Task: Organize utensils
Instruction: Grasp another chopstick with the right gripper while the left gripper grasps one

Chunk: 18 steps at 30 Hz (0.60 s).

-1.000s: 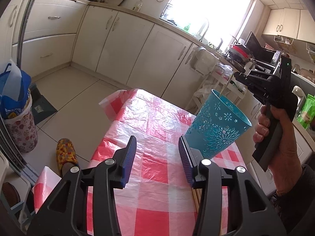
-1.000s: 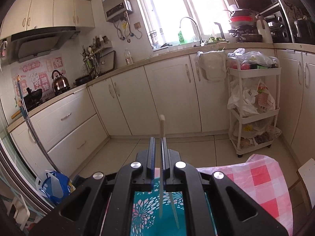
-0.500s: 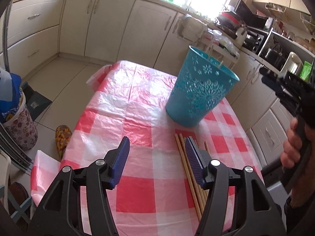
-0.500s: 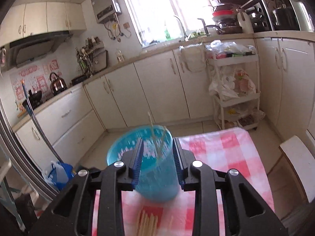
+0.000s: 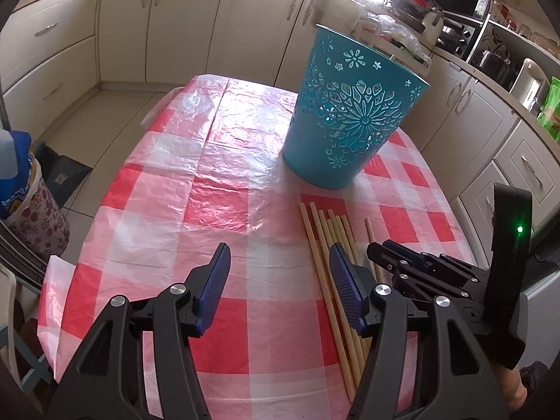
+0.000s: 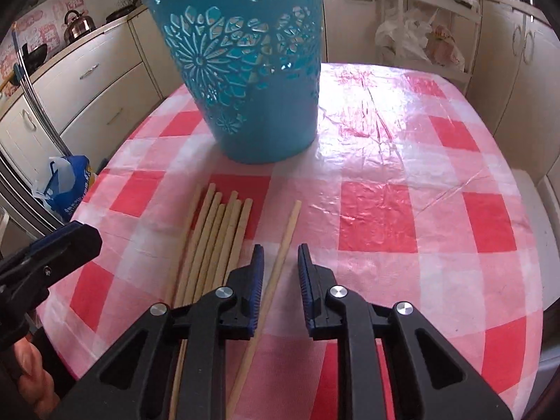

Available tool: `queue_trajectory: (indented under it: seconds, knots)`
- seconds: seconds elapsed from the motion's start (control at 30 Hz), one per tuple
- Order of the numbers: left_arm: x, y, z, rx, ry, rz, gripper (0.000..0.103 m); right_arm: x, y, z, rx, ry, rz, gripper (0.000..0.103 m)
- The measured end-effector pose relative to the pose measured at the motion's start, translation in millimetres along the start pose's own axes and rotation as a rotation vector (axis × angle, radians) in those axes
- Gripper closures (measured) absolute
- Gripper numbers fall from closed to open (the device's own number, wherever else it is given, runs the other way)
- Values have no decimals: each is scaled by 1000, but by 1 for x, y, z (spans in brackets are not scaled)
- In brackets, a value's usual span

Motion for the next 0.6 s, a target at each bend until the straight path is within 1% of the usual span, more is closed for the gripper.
queue_trajectory:
  seconds: [0.1, 0.23, 0.3, 0.4, 0.5, 0.6]
  knots:
    - [14, 3, 5, 18, 2, -26, 47, 0, -3, 3, -56, -13, 6, 94]
    - [42, 8, 13, 47, 29, -79, 47, -2, -7, 16, -99, -3, 7, 96]
    - [54, 10, 17, 54, 37, -108, 47, -2, -7, 24, -95, 28, 9, 96]
    - [64, 13, 25, 92, 82, -105, 47, -4, -9, 34, -77, 70, 20, 96]
    - [70, 17, 30, 116, 121, -108, 47, -5, -11, 37, -53, 87, 28, 96]
    - [73, 17, 36, 179, 174, -109, 47, -5, -11, 41, -25, 109, 30, 96]
Point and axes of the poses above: each gripper's, at about its wrist camera, not at the fingertips, and x roughly the way its jaws point, z to its right, y to its top, the point moved 1 cm from there along x, roughly the way its jaws point, and after that the axes turned 6 degrees about -x, right-handed, at the moved point
